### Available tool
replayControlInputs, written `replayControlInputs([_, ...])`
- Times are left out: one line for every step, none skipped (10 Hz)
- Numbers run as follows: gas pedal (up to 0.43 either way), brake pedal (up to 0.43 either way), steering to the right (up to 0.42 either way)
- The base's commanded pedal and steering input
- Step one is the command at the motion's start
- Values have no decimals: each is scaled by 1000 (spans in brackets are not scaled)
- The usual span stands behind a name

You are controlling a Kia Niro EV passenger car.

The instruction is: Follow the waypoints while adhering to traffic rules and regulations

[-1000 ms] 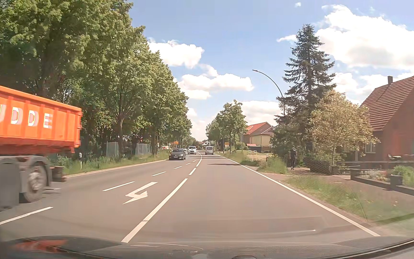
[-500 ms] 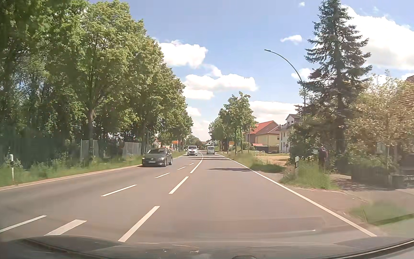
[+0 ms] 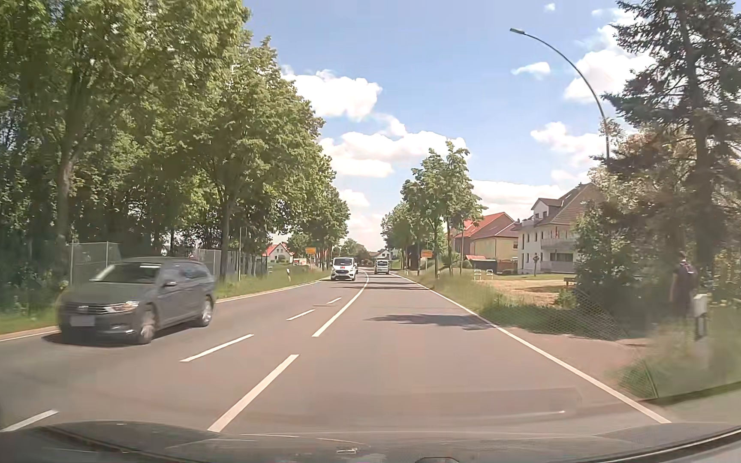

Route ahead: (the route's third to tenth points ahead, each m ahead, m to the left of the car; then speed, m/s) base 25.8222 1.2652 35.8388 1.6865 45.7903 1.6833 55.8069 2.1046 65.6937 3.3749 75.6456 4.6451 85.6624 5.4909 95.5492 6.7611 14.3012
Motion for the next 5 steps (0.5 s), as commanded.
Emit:
replayControlInputs([189, 0, -12])
replayControlInputs([189, 0, -12])
replayControlInputs([197, 0, -12])
replayControlInputs([209, 0, -10])
replayControlInputs([209, 0, -6])
